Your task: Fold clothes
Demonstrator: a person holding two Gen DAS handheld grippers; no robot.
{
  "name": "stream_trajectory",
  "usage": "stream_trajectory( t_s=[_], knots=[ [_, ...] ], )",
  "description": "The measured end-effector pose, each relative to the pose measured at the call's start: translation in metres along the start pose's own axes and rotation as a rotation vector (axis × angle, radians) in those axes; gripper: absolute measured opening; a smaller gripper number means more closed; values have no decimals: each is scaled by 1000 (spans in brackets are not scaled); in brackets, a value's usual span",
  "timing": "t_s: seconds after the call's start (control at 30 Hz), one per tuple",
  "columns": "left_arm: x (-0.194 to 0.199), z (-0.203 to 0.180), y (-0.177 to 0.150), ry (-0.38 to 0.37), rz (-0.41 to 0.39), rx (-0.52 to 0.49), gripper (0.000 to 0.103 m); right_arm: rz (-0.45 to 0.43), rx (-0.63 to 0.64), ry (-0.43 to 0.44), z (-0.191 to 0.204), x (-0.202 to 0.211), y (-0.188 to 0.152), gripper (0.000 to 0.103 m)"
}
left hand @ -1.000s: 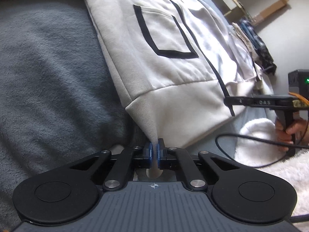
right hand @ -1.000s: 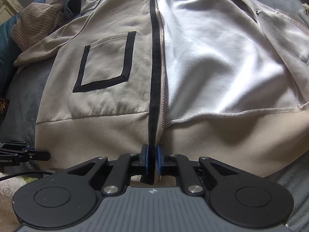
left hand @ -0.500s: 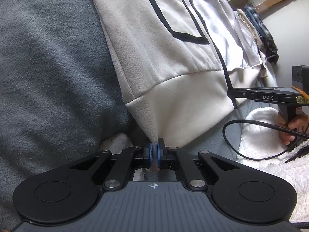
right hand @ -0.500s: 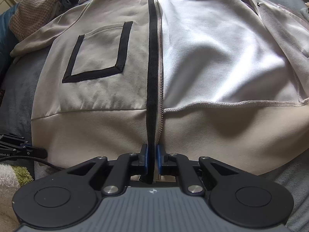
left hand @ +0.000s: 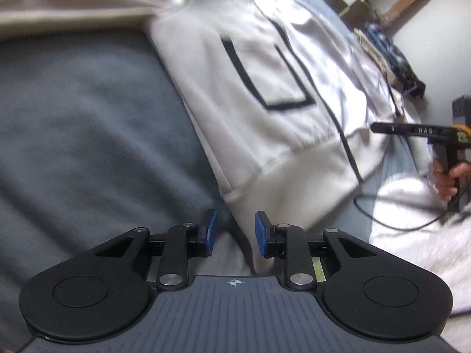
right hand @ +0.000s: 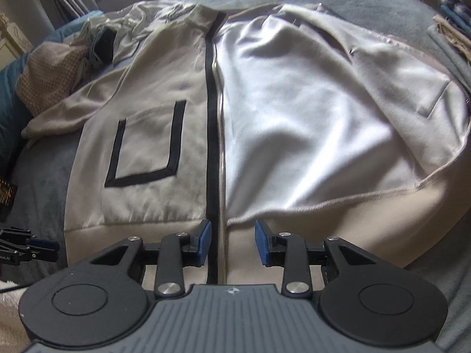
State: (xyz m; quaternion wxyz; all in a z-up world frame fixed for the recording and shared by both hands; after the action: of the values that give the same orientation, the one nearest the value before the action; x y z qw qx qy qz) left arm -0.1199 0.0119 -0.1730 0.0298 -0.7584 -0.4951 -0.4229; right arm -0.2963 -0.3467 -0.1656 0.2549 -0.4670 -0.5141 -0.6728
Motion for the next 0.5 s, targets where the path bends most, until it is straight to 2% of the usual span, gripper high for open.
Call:
stream_trajectory(
  t_s=[0.13, 0.2, 0.33, 0.5],
  knots=[
    [-8, -7, 35, -29, -77, -30, 29, -78, -17, -46, -2, -11, 29, 30],
    [-23, -9, 51, -41, -99, -41, 29, -81, -42, -61, -6, -21, 39, 28],
    [-60, -12, 80, -35, -115, -82, 29, -101, -53, -113, -13, -41, 65, 28],
    [-89, -11, 109, -4, -149, -132, 29, -135, 7, -163, -9, -62, 106, 28]
  ],
)
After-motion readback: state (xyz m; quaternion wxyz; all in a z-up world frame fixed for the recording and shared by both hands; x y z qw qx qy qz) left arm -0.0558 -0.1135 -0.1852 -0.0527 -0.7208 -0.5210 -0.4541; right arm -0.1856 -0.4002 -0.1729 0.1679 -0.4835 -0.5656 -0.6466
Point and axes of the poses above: each gripper's, at about its wrist camera, not at the fingertips, and x roughly against the way its jaws point, z to its left, y to its top, the point moved 6 cm from there along -x, roughly the way its jaws point, and after that the axes turned 13 degrees about -y, right-handed, at the moved point
